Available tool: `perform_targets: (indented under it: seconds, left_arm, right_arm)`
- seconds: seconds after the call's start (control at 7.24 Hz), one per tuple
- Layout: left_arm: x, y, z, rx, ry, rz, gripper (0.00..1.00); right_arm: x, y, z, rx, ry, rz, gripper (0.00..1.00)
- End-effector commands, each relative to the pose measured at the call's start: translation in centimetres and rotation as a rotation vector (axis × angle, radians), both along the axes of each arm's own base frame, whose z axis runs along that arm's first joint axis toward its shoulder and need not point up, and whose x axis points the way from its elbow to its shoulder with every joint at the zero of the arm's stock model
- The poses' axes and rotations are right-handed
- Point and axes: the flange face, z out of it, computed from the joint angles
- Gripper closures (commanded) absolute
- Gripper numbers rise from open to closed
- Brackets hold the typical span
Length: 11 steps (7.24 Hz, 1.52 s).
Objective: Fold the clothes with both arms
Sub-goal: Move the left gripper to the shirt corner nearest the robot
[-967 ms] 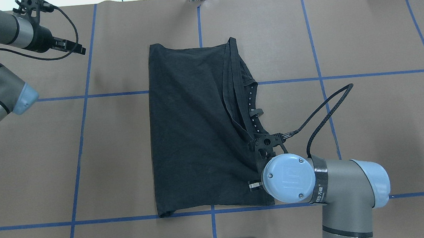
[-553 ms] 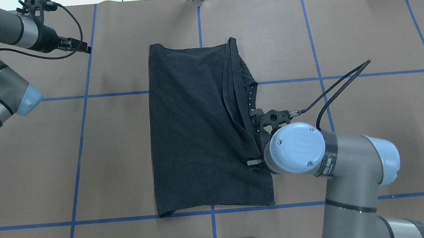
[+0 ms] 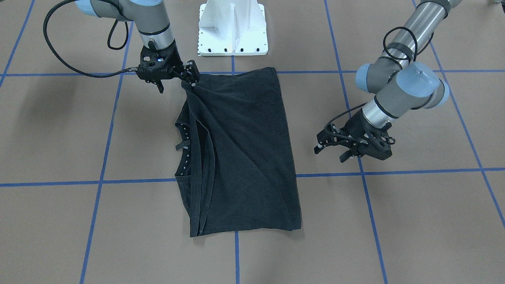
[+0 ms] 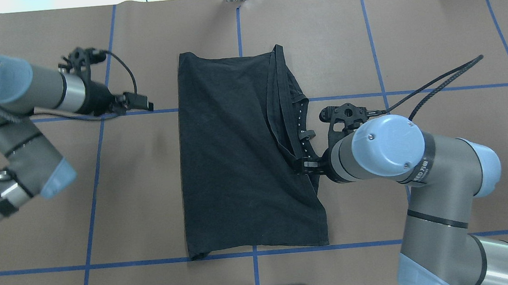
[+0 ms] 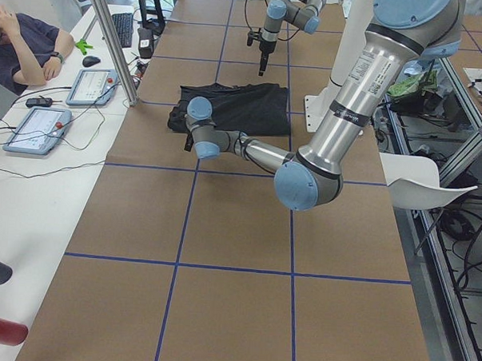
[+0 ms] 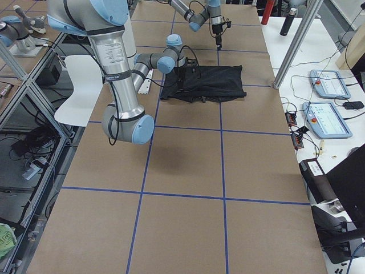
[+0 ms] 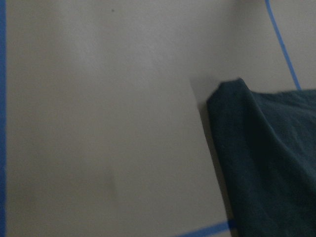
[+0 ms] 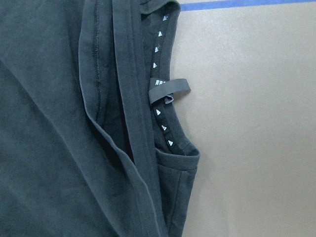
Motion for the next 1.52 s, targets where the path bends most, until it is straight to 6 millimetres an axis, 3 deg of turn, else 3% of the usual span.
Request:
perform_targets:
  seconds: [0.0, 0.14, 0.28, 0.55, 1.24, 1.38]
  left_arm:
    - [3.9, 11.8, -2.7, -0.135, 0.092, 0.02, 0.0]
    - [6.5, 15.5, -3.5, -0.201, 0.117, 0.014, 0.0]
    - [8.2, 19.6, -3.1, -0.264, 0.122, -0.001, 0.0]
    - [9.8, 25.2, -3.1, -0.409, 0.149, -0.029, 0.0]
    - [11.4, 26.8, -2.6, -0.499, 0.15, -0.052, 0.15]
    - [11.5, 26.9, -2.6, -0.501, 0.151, -0.049, 0.23]
  right_arm:
    - [1.0, 0.3, 2.0, -0.003, -0.058, 0.03, 0.0]
    - [1.1, 0.2, 2.0, -0.003, -0.058, 0.033, 0.0]
    - [1.1, 0.2, 1.9, -0.002, -0.059, 0.033, 0.0]
    - [1.1, 0.1, 1.8, -0.001, -0.062, 0.035, 0.0]
    - [1.3, 0.2, 1.5, 0.002, -0.068, 0.035, 0.0]
    - [1.4, 0.2, 1.4, 0.003, -0.07, 0.035, 0.0]
